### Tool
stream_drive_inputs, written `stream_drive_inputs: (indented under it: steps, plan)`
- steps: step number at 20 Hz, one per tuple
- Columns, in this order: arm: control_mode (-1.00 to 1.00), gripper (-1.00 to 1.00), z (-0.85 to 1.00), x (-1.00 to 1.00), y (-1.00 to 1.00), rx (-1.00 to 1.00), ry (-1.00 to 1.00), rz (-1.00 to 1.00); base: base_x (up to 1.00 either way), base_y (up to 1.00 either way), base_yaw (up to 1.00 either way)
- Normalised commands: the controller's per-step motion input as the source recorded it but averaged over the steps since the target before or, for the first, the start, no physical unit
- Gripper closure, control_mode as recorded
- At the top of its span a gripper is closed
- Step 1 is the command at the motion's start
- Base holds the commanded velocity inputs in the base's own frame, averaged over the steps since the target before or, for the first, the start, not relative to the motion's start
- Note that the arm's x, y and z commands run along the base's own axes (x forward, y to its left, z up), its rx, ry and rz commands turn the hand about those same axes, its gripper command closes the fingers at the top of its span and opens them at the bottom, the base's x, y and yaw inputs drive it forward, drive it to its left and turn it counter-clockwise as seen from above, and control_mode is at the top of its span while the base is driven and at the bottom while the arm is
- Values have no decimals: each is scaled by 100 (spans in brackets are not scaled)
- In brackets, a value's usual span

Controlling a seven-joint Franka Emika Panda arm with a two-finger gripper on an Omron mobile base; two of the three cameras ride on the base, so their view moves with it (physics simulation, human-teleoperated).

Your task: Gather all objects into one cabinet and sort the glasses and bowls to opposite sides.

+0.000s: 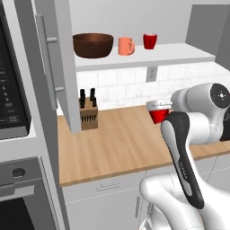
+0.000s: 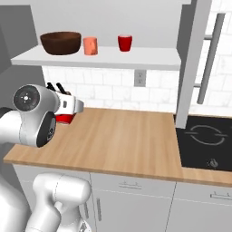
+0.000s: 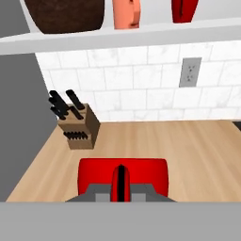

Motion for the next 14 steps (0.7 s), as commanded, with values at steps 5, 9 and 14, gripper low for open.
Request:
stream_drive_inputs:
  steps: [5, 9, 14]
  plan:
    - [100, 100, 0, 0, 0, 0, 0, 0, 16, 0, 3]
    - [-100, 100, 13, 0, -1, 0, -9, 2, 0, 0, 1]
    - [-100, 100, 35, -3, -8, 0, -22, 0, 0, 0, 0]
